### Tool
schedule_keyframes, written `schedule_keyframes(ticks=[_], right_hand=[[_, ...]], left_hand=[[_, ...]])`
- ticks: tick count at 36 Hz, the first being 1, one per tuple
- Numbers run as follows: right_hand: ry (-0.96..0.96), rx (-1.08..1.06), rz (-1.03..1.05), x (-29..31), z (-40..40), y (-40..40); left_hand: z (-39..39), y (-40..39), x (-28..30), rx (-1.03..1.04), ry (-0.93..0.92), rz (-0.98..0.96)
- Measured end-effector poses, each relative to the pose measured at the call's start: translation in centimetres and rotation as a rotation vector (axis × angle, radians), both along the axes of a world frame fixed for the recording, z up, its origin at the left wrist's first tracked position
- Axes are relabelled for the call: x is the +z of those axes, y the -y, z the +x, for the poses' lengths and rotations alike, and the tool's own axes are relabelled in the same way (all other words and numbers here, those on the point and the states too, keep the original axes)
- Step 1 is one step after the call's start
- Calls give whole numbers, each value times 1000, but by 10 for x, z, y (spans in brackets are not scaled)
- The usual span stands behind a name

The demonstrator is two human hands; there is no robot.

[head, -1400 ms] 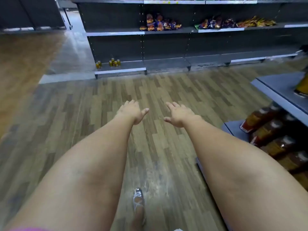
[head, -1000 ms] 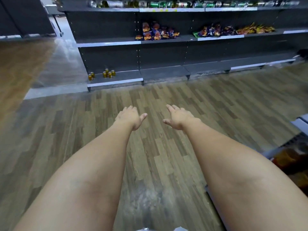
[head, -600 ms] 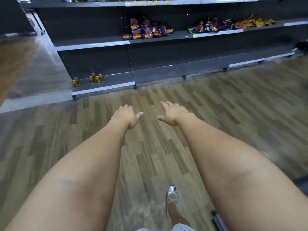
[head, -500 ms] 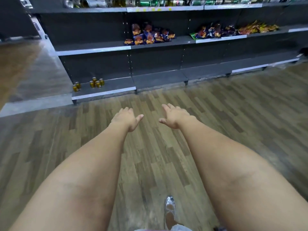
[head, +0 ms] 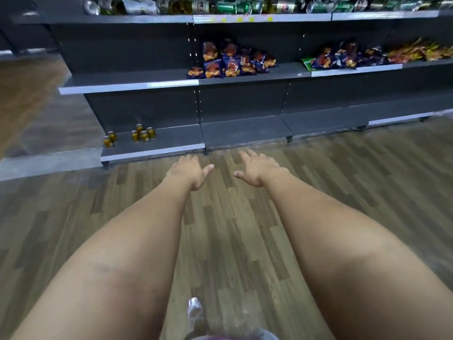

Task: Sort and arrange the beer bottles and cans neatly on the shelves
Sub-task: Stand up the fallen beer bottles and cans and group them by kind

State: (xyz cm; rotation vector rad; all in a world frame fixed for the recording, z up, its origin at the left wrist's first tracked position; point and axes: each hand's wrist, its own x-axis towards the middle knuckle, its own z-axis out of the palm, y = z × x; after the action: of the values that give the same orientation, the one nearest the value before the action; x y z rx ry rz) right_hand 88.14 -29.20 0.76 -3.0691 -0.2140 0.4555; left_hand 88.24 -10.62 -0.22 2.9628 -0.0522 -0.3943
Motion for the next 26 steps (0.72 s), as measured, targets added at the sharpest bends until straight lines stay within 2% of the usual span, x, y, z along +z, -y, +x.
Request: schedule_keyframes(ticks=[9, 18, 26], right_hand=[[22, -35, -23, 7, 164, -27], [56, -19, -11, 34, 331, -81], [44, -17, -27, 39, 449, -101]], left_hand=[[168, -32, 0, -18, 44, -16], [345, -105, 22, 41, 54, -10], [460, -114, 35, -14, 64, -7]])
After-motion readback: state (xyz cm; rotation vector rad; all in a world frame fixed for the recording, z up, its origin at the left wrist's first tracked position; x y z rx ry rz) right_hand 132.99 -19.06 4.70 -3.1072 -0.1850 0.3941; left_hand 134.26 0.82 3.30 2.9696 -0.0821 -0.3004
